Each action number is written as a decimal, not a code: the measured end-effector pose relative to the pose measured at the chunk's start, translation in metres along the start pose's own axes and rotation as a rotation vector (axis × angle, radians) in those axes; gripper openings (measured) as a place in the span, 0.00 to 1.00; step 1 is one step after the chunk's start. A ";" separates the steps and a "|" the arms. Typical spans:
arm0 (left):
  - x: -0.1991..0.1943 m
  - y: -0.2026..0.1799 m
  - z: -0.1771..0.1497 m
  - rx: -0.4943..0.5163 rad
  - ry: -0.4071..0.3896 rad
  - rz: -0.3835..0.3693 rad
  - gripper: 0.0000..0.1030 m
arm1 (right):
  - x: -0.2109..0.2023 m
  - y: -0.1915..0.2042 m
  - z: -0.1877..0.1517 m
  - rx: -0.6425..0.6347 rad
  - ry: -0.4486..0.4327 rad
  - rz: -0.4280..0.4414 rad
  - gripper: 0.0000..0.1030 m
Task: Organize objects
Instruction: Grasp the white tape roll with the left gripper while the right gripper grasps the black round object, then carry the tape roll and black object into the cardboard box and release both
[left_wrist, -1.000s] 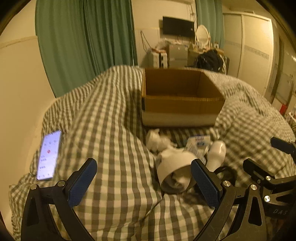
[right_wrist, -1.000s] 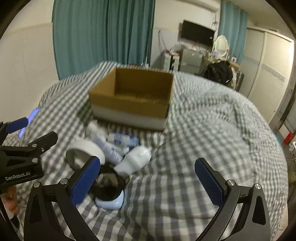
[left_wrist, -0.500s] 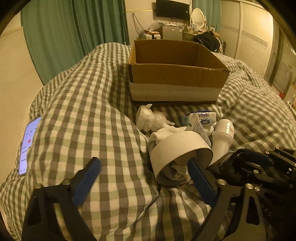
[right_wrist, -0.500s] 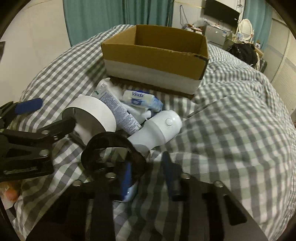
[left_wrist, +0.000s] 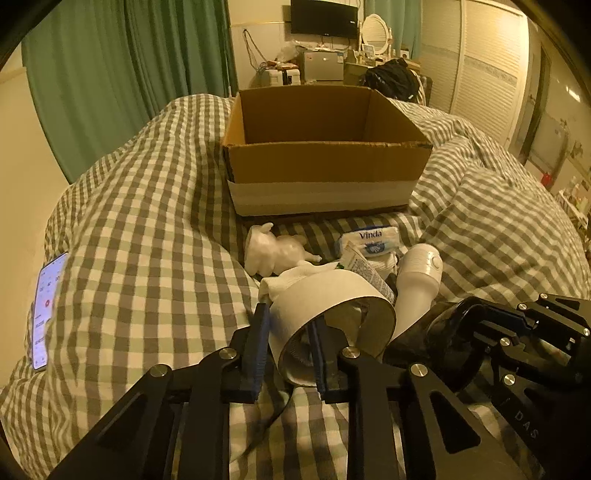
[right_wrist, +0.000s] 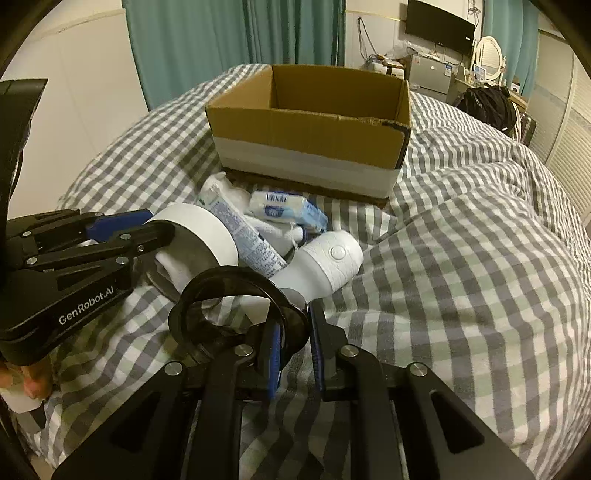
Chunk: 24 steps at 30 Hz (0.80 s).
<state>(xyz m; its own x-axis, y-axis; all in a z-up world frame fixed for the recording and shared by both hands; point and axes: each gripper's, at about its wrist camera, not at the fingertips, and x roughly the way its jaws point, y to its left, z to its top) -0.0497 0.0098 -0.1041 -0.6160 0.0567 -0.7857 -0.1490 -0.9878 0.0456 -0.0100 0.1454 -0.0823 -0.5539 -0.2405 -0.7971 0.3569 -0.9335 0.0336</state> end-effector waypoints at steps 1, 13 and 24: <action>-0.003 0.001 0.001 -0.005 -0.003 0.004 0.19 | -0.003 0.000 0.001 0.001 -0.008 0.000 0.13; -0.045 0.009 0.014 -0.019 -0.068 0.016 0.15 | -0.041 0.008 0.017 -0.025 -0.100 -0.025 0.12; -0.065 0.019 0.051 -0.031 -0.122 0.015 0.15 | -0.078 0.003 0.057 -0.067 -0.184 -0.044 0.12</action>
<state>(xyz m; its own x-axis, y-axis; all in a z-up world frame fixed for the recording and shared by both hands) -0.0521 -0.0048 -0.0209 -0.7081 0.0574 -0.7038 -0.1164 -0.9925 0.0361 -0.0084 0.1458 0.0148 -0.6960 -0.2497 -0.6732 0.3750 -0.9259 -0.0443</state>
